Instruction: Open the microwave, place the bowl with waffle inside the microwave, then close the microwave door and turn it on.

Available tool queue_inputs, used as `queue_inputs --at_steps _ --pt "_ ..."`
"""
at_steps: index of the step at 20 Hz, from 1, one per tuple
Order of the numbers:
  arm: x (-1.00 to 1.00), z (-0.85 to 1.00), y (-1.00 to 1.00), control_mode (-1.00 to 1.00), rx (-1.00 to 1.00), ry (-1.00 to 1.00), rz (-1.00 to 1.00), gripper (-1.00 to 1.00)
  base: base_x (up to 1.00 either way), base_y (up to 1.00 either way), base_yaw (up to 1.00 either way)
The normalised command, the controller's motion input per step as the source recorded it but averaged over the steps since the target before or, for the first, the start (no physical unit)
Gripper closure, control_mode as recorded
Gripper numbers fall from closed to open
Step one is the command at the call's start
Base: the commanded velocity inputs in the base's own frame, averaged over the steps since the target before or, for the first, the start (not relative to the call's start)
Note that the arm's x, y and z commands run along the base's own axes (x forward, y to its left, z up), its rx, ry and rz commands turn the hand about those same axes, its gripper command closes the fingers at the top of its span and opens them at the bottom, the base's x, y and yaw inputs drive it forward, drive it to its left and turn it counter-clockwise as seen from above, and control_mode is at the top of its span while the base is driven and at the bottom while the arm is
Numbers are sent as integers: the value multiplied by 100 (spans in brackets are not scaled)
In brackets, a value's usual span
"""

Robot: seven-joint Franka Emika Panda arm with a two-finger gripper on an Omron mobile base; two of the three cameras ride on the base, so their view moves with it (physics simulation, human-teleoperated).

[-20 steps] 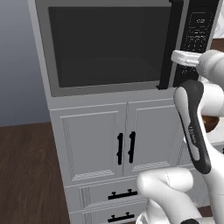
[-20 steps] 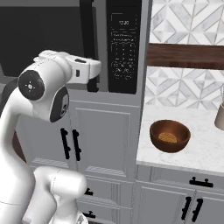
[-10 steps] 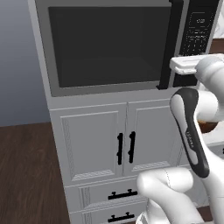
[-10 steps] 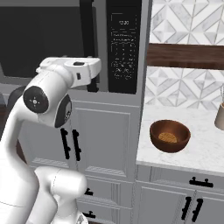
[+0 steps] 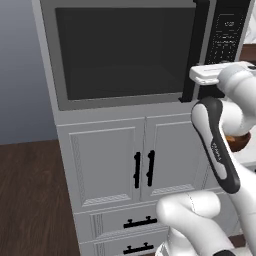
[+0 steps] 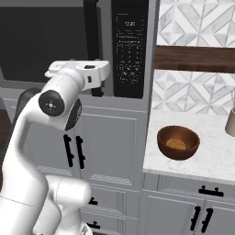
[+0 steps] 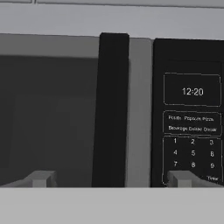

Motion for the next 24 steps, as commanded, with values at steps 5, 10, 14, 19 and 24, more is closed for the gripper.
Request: queue_inputs --at_steps 5,10,14,19,24 --pt "34 -10 0 -100 0 0 2 -100 0 0 0" --pt "33 -19 0 -100 0 0 0 -100 0 0 0" --pt "25 -15 8 -100 0 0 0 -100 0 0 0" --pt "17 -10 0 -100 1 0 0 -100 0 0 0" --pt "27 -5 0 -100 0 0 0 -100 0 0 0"
